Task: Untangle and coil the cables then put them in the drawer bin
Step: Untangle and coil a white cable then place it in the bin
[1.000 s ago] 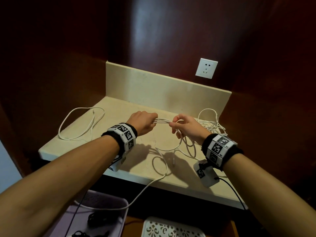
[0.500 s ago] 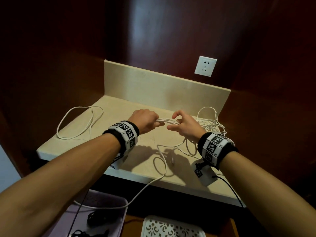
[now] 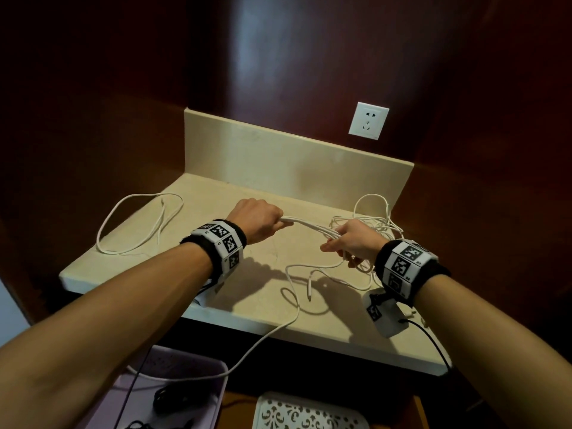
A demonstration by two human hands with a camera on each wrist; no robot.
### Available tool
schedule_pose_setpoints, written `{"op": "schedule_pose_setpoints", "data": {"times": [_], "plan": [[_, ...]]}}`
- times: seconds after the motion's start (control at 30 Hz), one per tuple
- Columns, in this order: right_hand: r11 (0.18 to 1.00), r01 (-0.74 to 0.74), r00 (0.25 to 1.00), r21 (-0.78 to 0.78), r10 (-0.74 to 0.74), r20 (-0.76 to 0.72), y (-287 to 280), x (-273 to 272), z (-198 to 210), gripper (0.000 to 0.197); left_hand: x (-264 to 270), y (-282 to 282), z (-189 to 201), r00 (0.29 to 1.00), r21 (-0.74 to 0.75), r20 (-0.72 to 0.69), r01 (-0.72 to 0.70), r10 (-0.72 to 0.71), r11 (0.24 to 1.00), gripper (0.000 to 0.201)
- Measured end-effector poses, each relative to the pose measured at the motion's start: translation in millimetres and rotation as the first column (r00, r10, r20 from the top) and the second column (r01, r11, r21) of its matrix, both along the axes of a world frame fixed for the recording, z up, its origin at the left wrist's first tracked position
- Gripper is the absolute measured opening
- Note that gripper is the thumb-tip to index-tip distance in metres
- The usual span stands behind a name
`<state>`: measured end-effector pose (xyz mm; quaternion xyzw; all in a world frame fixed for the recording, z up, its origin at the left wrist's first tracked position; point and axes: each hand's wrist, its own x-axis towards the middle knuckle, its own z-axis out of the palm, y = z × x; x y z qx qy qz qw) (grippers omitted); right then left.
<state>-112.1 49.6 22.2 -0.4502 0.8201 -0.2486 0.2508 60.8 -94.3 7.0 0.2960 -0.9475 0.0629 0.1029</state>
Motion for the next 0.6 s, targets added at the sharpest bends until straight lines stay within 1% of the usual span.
{"op": "schedule_pose_setpoints", "data": {"times": [0.1, 0.17, 0.23, 0.3, 0.37, 0.53, 0.6], "plan": [[1.000, 0.020, 0.998, -0.007, -0.020, -0.058, 0.4, -3.5, -1.7, 0.036, -1.6, -0.5, -1.2, 1.000, 0.014, 0.023, -0.003, 0.003, 1.000, 0.044], [1.000, 0.014, 0.999, -0.013, -0.014, -0.037, 1.1, -6.8, -2.6, 0.036, -2.2, -1.5, -2.7, 0.999, 0.024, 0.034, -0.009, 0.008, 1.000, 0.045], [1.000, -0.008, 1.000, -0.017, 0.007, -0.025, 1.4, -9.1, -2.6, 0.026, -4.1, -2.3, -4.6, 0.999, 0.036, 0.038, -0.011, 0.009, 0.999, 0.046], [0.999, -0.038, 0.996, -0.010, 0.037, -0.081, 0.3, -8.2, -2.4, 0.014, -6.7, -2.4, -6.0, 1.000, 0.065, 0.018, -0.013, 0.012, 0.998, 0.044], [0.999, -0.053, 0.990, -0.004, 0.052, -0.131, -1.7, -5.6, -3.3, 0.008, -10.9, -1.7, -6.1, 1.000, 0.105, -0.019, -0.009, 0.011, 0.994, 0.041], [0.992, -0.128, 0.951, 0.019, 0.129, -0.280, -8.5, 2.4, -3.3, 0.016, -21.1, 3.2, -6.7, 0.997, 0.211, -0.061, 0.068, -0.056, 0.975, 0.035], [0.991, -0.134, 0.958, -0.014, 0.125, -0.259, -9.8, 2.1, -4.2, 0.029, -21.6, 1.4, -7.6, 0.997, 0.238, -0.047, 0.074, -0.065, 0.968, 0.039]]}}
